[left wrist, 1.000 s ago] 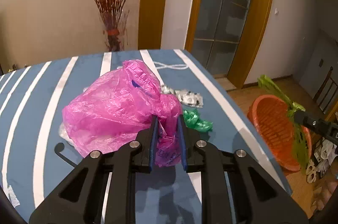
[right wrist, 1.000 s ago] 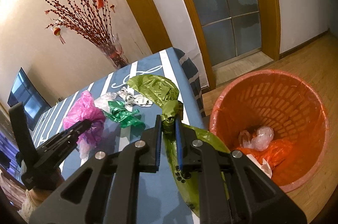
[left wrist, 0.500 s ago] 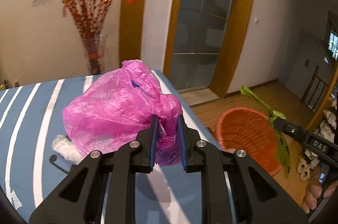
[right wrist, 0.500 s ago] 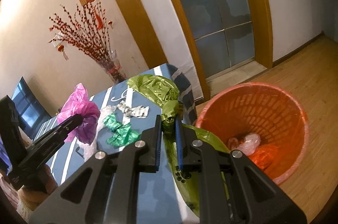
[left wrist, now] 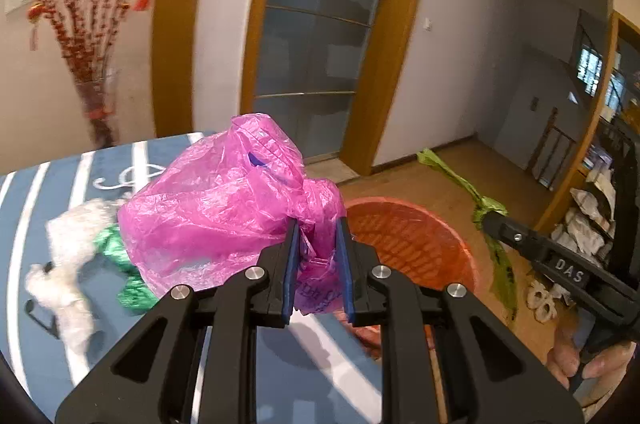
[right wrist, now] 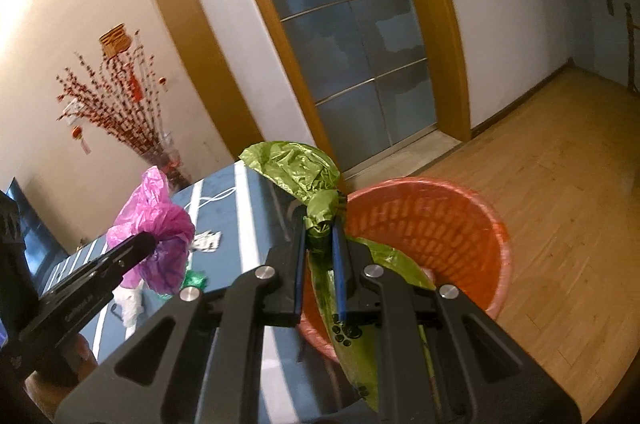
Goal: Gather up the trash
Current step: 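Lift the pink and light green bags and carry them over the orange basket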
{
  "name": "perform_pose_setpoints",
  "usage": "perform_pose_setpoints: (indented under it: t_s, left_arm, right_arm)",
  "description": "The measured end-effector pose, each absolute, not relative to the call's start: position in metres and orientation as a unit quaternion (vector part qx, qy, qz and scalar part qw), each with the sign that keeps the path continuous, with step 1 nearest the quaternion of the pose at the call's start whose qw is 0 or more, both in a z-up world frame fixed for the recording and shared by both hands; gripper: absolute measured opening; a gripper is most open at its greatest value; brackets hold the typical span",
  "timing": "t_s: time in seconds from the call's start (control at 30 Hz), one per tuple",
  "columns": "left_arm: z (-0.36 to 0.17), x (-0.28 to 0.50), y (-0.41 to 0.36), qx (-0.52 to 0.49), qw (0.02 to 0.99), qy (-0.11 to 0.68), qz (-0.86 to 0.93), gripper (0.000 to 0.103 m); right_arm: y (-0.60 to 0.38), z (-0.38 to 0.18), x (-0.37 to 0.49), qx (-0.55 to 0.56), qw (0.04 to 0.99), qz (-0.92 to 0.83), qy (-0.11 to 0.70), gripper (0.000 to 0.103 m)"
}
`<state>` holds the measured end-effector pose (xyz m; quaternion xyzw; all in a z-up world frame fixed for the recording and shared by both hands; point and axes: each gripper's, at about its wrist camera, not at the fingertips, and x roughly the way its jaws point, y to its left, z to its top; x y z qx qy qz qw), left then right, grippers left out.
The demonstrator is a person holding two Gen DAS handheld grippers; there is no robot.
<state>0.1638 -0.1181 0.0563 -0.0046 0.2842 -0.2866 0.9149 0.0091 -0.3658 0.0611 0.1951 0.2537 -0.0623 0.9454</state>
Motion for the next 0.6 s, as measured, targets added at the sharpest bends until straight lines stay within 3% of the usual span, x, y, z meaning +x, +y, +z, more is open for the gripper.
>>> perform_pose_setpoints:
  t_s: [0.6]
  left_arm:
    - [0.016,0.169,-0.198,0.02,0.879,0.318,-0.353,0.018]
  right_arm:
    - [-0.424,0.03,0.011,0.219,0.934,-0.112,0.259,0.013]
